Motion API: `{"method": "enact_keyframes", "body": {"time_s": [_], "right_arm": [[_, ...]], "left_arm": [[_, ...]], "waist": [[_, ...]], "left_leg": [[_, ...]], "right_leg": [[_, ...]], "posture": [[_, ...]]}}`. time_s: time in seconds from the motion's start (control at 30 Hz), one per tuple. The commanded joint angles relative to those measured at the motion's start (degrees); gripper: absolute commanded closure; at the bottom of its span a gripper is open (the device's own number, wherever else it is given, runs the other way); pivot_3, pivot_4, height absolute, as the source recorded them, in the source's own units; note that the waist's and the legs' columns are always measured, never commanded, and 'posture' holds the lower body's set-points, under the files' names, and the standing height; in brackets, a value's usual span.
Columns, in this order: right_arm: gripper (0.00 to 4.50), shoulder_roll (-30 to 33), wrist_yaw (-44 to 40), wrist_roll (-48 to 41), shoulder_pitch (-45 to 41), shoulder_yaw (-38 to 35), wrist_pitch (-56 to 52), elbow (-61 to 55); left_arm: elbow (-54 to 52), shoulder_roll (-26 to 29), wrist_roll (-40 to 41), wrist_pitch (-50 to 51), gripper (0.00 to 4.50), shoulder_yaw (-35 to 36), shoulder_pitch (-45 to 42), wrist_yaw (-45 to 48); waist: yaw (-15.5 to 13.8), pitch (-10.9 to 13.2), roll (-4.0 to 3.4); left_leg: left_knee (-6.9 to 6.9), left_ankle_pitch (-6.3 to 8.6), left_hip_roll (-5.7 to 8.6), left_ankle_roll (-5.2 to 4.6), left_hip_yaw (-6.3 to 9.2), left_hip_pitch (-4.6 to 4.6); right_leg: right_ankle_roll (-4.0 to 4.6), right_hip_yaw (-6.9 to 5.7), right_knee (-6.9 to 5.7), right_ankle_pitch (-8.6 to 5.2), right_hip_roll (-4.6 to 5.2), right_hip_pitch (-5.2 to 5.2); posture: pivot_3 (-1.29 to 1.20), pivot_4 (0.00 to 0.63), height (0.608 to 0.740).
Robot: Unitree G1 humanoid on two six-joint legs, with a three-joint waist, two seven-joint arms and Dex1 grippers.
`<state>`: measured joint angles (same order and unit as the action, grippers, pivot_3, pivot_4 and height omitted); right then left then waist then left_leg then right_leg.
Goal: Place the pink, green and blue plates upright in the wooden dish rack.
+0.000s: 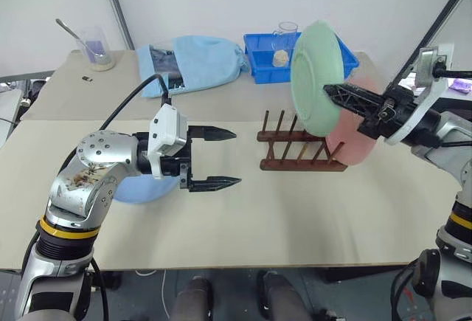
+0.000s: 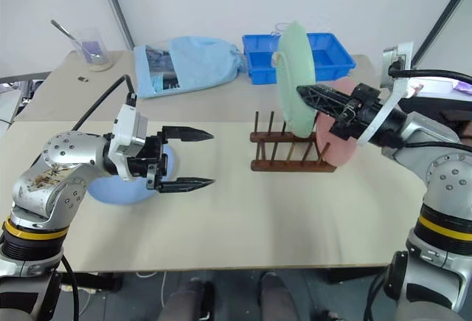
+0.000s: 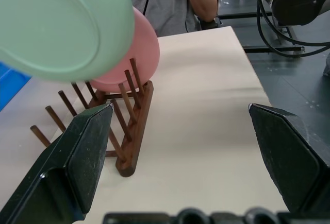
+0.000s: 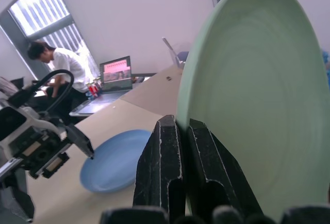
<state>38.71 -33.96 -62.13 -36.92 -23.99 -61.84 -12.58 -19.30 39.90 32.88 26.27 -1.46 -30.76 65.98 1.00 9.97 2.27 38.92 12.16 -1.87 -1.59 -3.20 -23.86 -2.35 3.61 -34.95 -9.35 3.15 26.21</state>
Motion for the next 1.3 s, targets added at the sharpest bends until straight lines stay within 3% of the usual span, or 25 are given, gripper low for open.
{"method": "enact_keyframes", "body": {"time_s": [0.03,0.3,0.87,1.1,1.3], "right_arm": [[4.47,1.26,1.04,-1.56,0.15,-1.85,0.1,0.18],[4.47,1.98,2.57,-1.66,0.5,-0.49,-0.85,1.57],[4.47,-0.26,13.81,-0.01,-3.87,1.56,-3.0,7.07],[2.06,0.72,14.23,3.63,-4.72,3.03,-1.34,5.93],[0.03,8.45,7.48,15.72,-4.64,8.46,7.67,4.63]], "left_arm": [[-1.66,-0.39,0.64,-0.51,0.0,-0.11,-0.62,-0.18],[-1.94,-0.61,0.62,-0.72,0.0,0.13,-0.57,-0.7],[-0.81,-2.35,1.86,-0.47,0.0,0.55,-2.59,-2.66],[-0.85,-2.24,1.97,-0.05,0.0,0.77,-2.47,-3.04],[-1.54,-0.93,1.49,3.26,0.0,2.3,-0.92,-6.56]], "waist": [[0.05,0.0,0.0],[0.08,0.0,0.0],[0.05,0.0,0.0],[0.07,0.0,0.0],[0.07,0.0,0.0]], "left_leg": [[0.0,0.0,0.0,0.0,0.0,0.02],[0.0,0.0,-0.02,0.0,0.0,0.03],[0.01,0.0,0.0,0.0,0.0,0.0],[0.0,0.0,-0.01,0.0,0.0,-0.01],[0.0,0.0,0.01,0.0,-0.01,-0.02]], "right_leg": [[0.01,0.0,-0.01,0.0,0.0,0.0],[0.02,0.0,-0.03,0.01,-0.04,-0.01],[0.01,0.03,0.0,0.02,-0.04,-0.01],[0.01,0.03,0.01,0.02,-0.05,-0.01],[0.01,0.04,0.04,0.01,-0.03,0.0]], "posture": [[0.0,0.15,0.72],[0.0,0.15,0.72],[0.0,0.15,0.72],[0.0,0.15,0.72],[0.0,0.15,0.72]]}}
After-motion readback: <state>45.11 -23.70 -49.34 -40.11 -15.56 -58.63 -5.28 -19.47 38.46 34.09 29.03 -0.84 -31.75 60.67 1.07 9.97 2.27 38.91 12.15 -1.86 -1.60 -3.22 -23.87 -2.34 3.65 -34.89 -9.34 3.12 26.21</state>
